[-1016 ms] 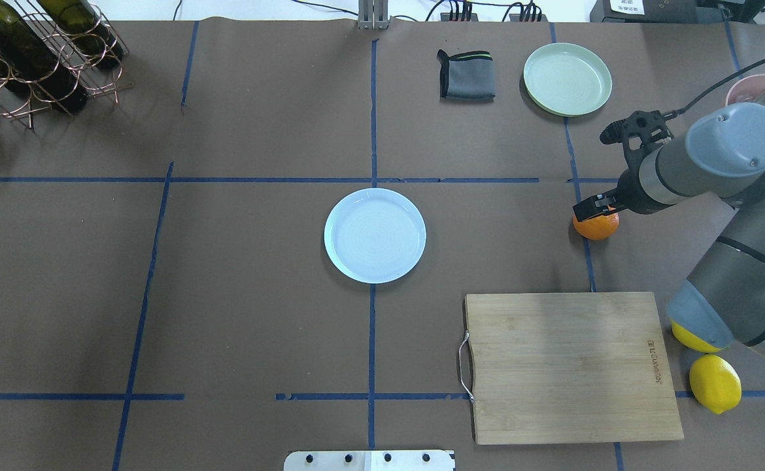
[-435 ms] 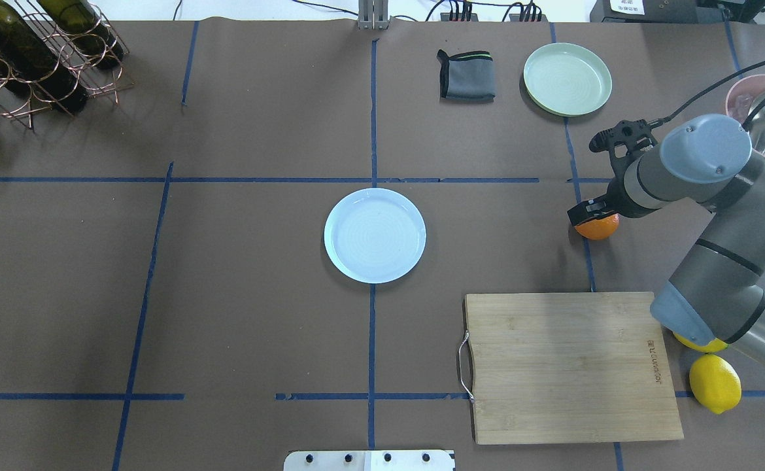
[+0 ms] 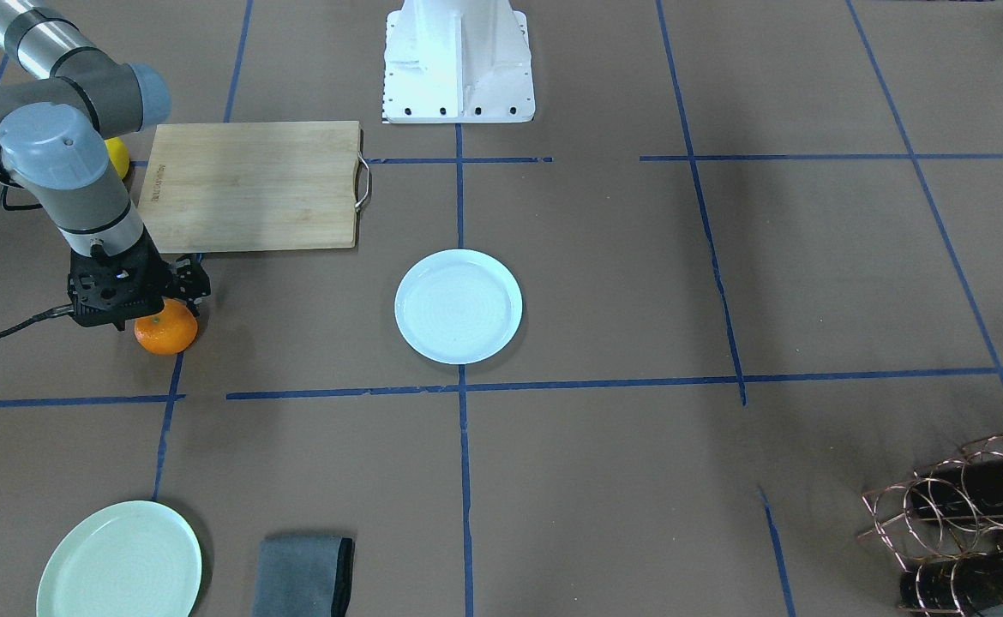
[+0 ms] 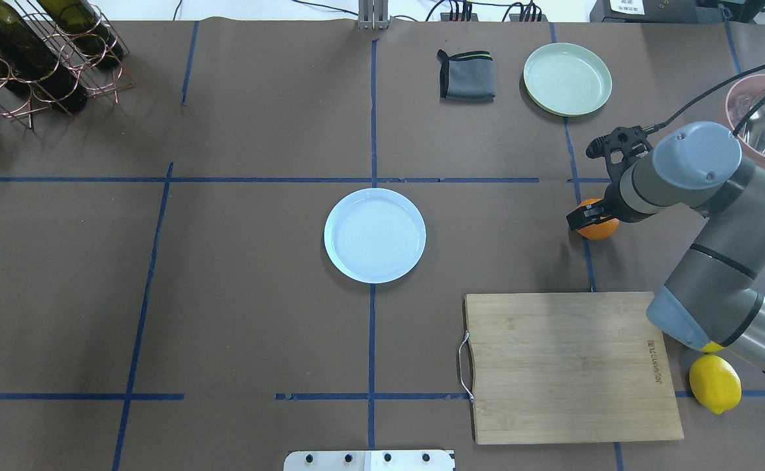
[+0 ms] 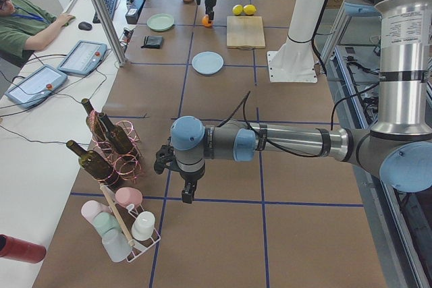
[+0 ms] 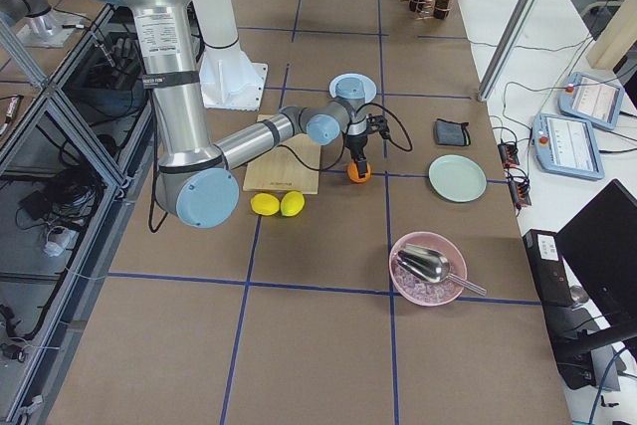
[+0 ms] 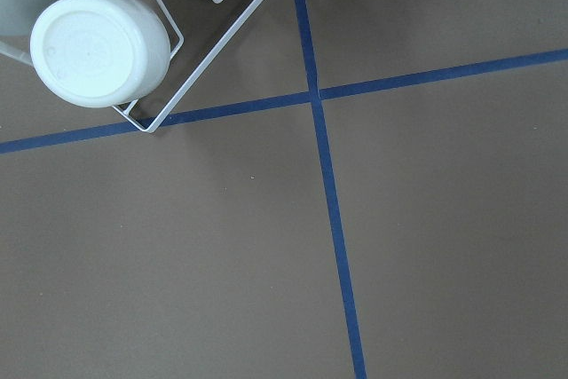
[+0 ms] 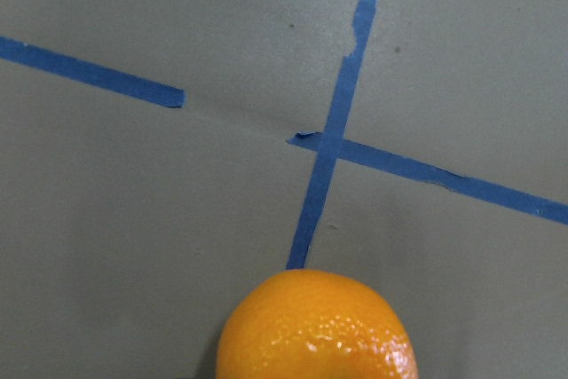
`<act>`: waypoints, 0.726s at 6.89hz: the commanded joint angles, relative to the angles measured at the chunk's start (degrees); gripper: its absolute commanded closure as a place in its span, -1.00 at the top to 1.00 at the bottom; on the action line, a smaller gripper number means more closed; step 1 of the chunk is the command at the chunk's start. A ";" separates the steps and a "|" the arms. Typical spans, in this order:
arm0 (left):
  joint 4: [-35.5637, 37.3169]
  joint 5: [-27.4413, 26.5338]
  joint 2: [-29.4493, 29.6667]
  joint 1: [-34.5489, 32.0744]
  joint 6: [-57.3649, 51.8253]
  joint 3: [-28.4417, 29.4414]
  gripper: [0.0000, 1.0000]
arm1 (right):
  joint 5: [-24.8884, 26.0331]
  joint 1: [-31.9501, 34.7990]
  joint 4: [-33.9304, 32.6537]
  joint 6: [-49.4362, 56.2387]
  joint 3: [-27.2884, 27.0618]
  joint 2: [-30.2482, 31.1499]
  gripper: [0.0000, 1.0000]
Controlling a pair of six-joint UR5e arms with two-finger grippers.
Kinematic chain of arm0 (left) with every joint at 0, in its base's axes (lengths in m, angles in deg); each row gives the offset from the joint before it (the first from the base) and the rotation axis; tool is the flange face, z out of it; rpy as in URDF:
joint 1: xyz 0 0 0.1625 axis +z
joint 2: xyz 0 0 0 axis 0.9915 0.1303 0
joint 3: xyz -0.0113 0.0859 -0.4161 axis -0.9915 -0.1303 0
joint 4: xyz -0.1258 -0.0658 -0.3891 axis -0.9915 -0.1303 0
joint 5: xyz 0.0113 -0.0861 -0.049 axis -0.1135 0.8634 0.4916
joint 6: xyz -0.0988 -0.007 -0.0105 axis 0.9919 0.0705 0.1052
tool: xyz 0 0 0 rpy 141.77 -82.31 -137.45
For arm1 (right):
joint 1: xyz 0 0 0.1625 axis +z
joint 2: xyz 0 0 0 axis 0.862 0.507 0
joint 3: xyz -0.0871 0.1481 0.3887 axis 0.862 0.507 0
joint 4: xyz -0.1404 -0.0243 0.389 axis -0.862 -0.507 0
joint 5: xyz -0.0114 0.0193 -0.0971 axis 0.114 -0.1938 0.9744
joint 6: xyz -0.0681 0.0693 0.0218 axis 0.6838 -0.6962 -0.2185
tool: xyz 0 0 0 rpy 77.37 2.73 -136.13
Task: Pick orange to plate
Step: 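Close the right gripper around the orange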
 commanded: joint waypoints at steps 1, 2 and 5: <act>-0.09 0.00 0.01 -0.06 0.00 -0.02 1.00 | 0.89 -0.74 0.00 -0.09 0.81 -0.12 1.00; 0.00 0.00 0.01 0.03 0.00 -0.02 1.00 | 1.94 -1.26 -0.09 -0.09 0.82 -0.12 1.00; -0.09 -0.35 -0.08 -0.06 -0.17 -0.02 1.00 | 3.00 -1.79 -0.09 -0.09 1.95 -1.16 1.00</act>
